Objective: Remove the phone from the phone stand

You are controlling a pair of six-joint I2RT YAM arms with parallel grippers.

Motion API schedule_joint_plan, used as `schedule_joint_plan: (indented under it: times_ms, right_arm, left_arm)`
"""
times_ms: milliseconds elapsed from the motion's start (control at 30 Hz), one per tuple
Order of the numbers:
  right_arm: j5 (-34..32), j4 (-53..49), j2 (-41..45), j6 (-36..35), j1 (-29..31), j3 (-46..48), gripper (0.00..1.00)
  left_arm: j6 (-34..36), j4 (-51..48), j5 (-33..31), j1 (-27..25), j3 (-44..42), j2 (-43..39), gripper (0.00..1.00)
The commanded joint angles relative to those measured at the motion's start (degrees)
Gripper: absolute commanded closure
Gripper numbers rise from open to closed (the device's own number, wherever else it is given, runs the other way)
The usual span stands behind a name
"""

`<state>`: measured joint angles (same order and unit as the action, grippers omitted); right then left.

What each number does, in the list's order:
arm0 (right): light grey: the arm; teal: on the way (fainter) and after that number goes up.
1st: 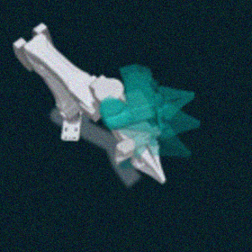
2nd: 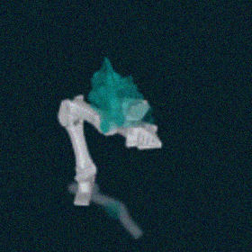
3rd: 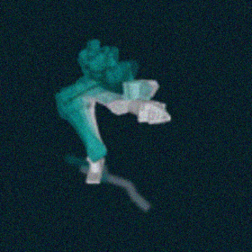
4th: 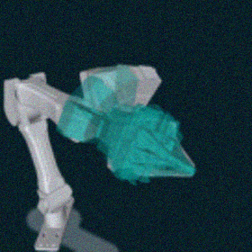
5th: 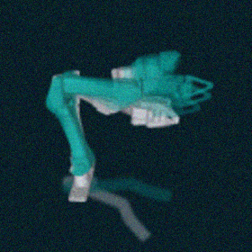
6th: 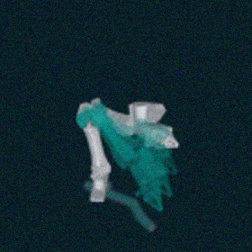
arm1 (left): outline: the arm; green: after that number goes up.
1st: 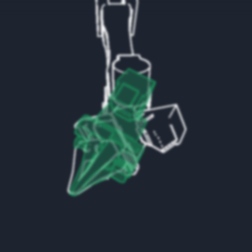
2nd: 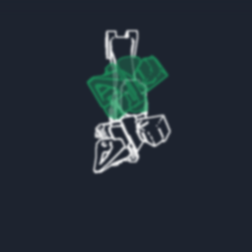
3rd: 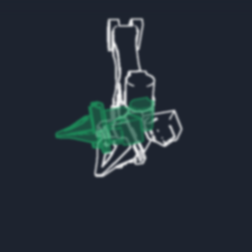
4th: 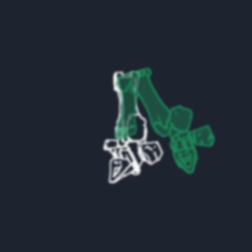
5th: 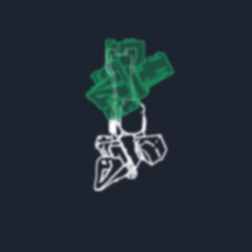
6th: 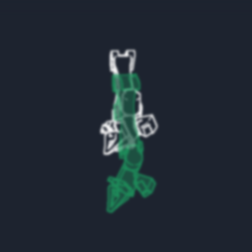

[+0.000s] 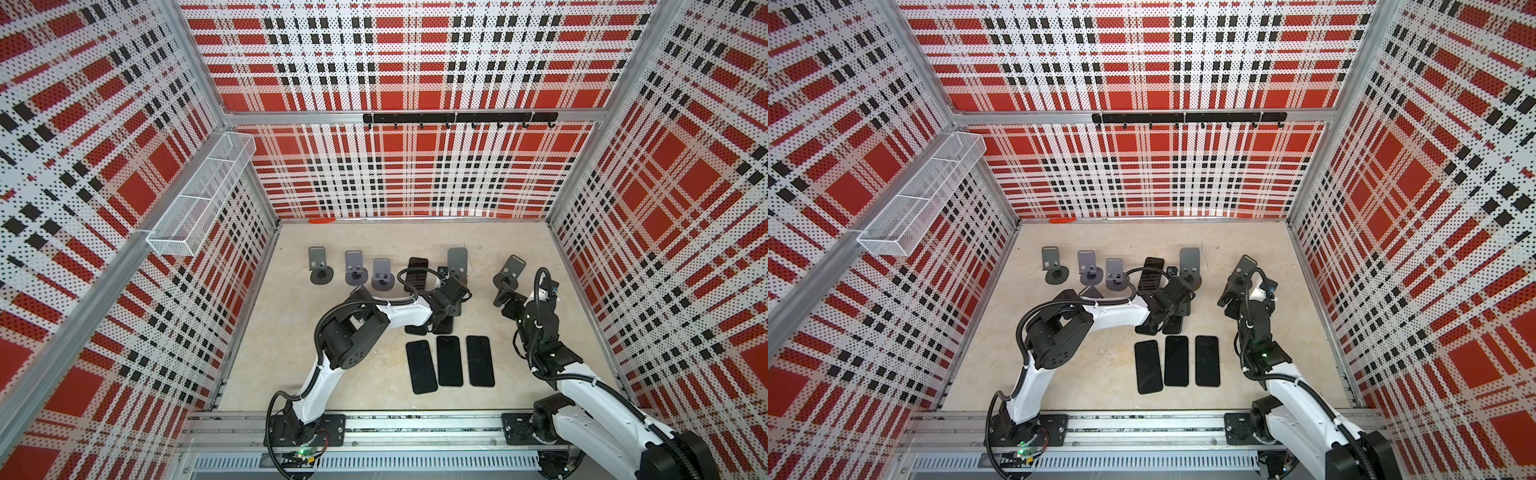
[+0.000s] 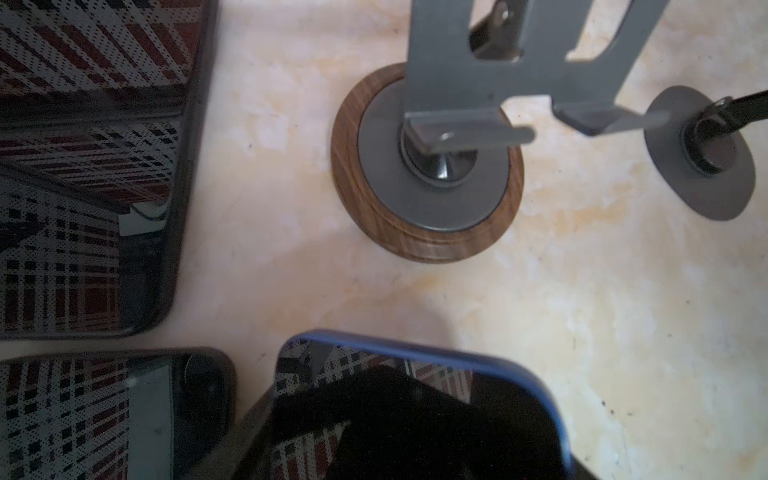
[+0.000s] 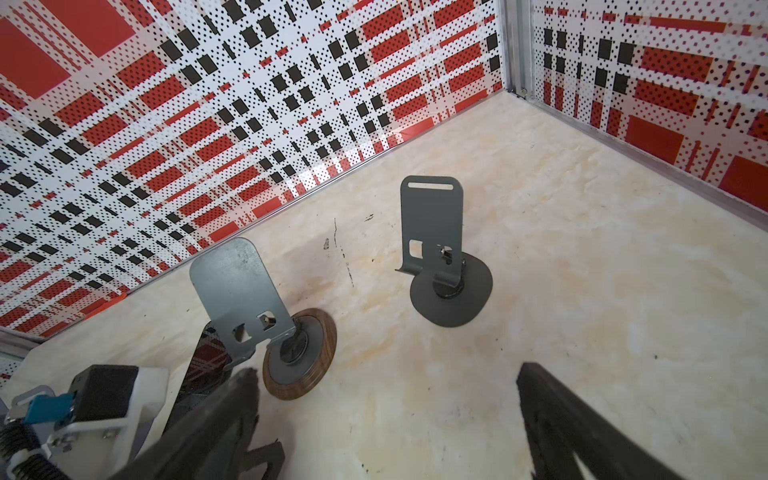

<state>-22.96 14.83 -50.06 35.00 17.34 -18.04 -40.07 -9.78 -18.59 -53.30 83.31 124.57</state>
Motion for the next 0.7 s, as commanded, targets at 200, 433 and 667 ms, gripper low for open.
schedule_joint_plan:
  times_ms: [200, 433, 667]
  right_arm:
    - [-0.1, 1.3, -0.4, -0.2, 0.1, 0.6, 0.0]
    - [0.0, 1.2, -1.1, -0.2, 0.2, 0.4, 0.0]
    - [0.1, 1.4, -1.7, -0.2, 0.2, 0.3, 0.0]
  left_arm:
    - [-1.3, 2.6, 0.6, -0.6, -3.9, -4.0, 0.32]
    - [-1.0, 5.4, 0.0, 0.0, -7.7, -8.9, 0.32]
    - [-1.0, 4.9, 2.7, 0.3, -3.5, -4.2, 0.31]
